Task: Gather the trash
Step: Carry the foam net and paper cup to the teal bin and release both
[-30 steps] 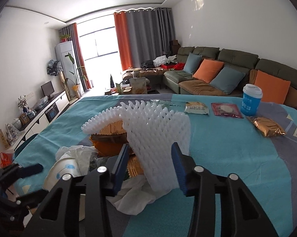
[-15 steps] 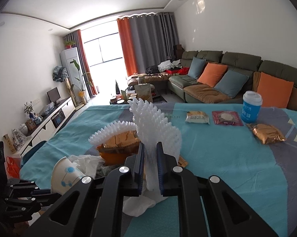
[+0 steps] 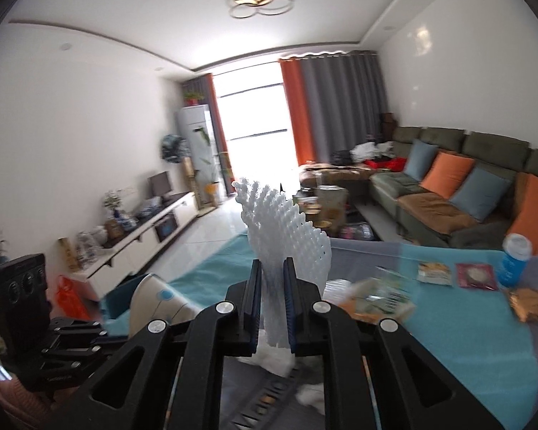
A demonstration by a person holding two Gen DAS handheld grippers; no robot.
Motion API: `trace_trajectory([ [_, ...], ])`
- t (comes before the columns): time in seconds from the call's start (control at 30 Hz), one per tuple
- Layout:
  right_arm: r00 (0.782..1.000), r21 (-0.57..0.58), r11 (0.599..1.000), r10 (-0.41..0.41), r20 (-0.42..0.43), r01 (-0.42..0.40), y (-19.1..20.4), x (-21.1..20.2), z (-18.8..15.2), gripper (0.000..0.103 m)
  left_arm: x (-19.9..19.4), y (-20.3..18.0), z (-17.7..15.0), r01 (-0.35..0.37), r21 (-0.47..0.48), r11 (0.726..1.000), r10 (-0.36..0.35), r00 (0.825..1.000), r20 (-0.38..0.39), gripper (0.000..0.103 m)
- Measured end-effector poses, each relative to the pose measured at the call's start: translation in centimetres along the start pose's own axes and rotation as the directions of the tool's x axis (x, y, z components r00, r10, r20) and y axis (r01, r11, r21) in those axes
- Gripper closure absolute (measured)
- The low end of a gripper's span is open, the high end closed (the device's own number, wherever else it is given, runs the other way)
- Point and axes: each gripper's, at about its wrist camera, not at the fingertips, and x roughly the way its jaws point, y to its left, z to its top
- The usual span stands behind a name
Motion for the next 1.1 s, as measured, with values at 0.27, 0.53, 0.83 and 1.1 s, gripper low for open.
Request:
trace_trajectory([
  [0.27, 0.968, -0.064, 0.967, 0.240, -0.078, -0.245, 6.2, 7.0, 1.3, 0.092, -6.0, 6.3, 0.3, -0.233, -0.111, 0.966, 0.239, 0.970, 0.044, 0.099],
  [0.53, 0.889, -0.067, 0.898, 0.415, -0.192, -0.434, 13.5, 13.5, 1.9, 0.092, -9.8, 14.6, -0.6, -0.431, -0.231, 0.872, 0.445, 0.896, 0.007, 0.099],
  [0.83, 0.793, -0.024, 0.832, 0.520, -0.317, -0.555, 19.8, 20.6, 1.4, 0.092, -11.9, 22.0, -3.1, -0.546, -0.301, 0.782, 0.550, 0.831, -0.081, 0.099],
  [1.1, 0.741, 0.024, 0.824, 0.521, -0.424, -0.566, 23.2, 26.7, -0.9, 0.092, -12.1, 26.4, -5.4, -0.597, -0.341, 0.726, 0.580, 0.798, -0.163, 0.099],
])
